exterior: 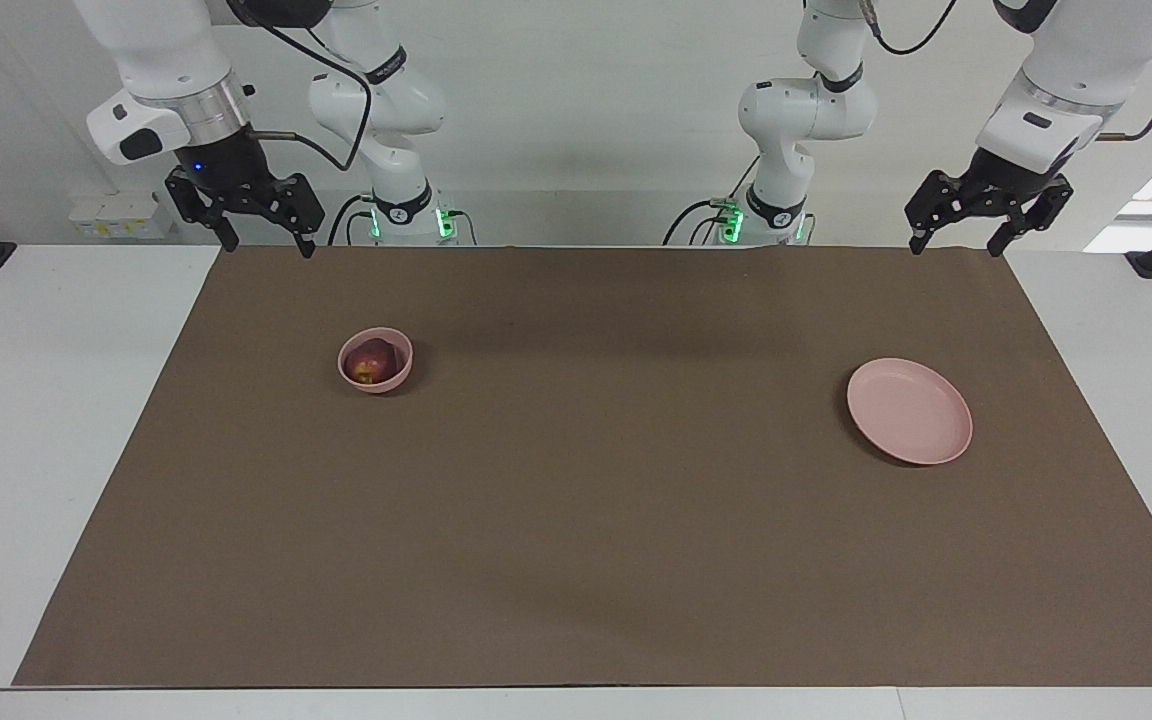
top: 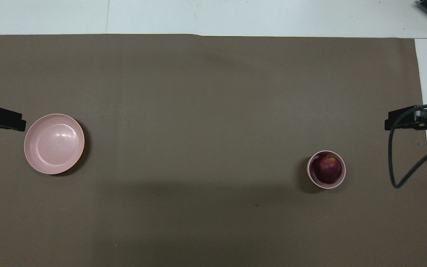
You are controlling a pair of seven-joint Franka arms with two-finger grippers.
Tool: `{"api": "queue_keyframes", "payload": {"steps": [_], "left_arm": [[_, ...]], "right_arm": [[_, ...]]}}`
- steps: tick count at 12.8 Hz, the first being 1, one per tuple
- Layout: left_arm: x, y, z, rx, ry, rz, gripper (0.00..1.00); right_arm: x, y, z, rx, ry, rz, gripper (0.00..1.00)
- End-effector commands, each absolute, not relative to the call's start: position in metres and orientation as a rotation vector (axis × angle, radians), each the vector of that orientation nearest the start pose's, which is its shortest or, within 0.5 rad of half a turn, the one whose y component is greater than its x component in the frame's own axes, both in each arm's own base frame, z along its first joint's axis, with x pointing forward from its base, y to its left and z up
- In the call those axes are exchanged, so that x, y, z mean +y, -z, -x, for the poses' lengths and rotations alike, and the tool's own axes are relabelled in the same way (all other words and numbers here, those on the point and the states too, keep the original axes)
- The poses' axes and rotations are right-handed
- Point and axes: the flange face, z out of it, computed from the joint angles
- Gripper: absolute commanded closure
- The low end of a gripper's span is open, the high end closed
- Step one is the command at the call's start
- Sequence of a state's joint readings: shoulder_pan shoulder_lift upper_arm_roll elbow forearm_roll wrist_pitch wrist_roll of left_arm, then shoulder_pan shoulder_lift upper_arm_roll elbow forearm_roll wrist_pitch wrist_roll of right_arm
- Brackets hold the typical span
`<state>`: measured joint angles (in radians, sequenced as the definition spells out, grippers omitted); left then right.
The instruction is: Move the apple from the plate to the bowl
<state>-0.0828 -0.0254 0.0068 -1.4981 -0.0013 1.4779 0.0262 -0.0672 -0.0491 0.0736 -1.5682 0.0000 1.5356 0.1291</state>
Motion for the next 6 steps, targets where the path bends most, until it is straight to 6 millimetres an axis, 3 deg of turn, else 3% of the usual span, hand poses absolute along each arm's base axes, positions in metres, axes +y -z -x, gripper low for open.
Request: {"api": "queue_keyframes", "payload": {"steps": [1, 6], "left_arm": [[-0.0362, -0.6653, -0.5291, 0.172, 0.010, 3.142, 0.00], [-0.0362, -0.6653, -0.5291, 0.179, 0.010, 3.141, 0.00]], "right_arm": [[0.0068, -0.6531, -0.5335, 0.189, 0.030, 3.127, 0.00], [0.0088, -0.6519, -0.5338, 0.199, 0.029, 3.115, 0.00]]}}
